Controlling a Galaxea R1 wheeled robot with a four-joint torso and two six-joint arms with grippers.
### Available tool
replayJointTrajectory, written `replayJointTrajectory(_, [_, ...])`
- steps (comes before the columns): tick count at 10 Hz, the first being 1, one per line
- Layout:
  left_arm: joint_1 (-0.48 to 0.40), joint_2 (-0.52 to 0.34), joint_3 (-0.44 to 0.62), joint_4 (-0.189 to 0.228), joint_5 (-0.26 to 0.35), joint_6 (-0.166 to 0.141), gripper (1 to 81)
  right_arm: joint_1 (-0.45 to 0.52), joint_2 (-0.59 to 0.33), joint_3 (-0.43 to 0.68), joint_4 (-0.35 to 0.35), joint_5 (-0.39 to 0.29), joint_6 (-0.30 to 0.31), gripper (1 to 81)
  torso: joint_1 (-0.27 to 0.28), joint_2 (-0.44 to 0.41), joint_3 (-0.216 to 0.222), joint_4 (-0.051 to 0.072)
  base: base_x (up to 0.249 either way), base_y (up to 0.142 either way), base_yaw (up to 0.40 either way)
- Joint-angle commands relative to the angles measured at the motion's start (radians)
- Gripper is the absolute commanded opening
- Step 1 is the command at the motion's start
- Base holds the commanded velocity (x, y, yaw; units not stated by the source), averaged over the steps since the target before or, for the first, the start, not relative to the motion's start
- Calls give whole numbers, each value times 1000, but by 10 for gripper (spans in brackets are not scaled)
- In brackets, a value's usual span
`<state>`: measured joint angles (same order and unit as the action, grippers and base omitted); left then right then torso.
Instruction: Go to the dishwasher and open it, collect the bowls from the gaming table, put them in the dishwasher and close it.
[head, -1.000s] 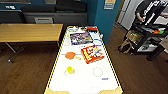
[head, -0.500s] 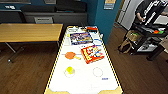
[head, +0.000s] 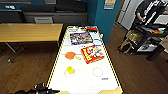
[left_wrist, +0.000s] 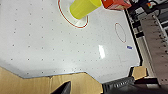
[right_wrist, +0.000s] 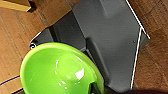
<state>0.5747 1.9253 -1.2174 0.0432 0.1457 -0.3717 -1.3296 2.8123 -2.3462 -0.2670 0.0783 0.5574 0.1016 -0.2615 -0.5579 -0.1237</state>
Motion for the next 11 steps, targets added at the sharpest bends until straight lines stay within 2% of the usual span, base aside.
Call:
replayJointTrajectory(1, [-273,-48,30,-152,190,-59,811,25,-15,1,-12,-55,-2,10,0,0,0,0,0,0,0])
replayJointTrajectory(3, [-336,-46,21,-152,193,-155,811,28,-12,-5,-12,-57,-2,10,0,0,0,0,0,0,0])
replayJointTrajectory(4, [-353,-35,-2,-151,196,-215,811,28,-8,-11,-12,-57,-2,10,0,0,0,0,0,0,0])
replayJointTrajectory(5, [-367,-17,-29,-146,195,-234,811,29,-2,-21,-12,-57,-2,10,0,0,0,0,0,0,0])
replayJointTrajectory(11, [-405,150,-215,-135,187,-234,811,32,15,-67,-4,-64,4,10,0,0,0,0,0,0,0])
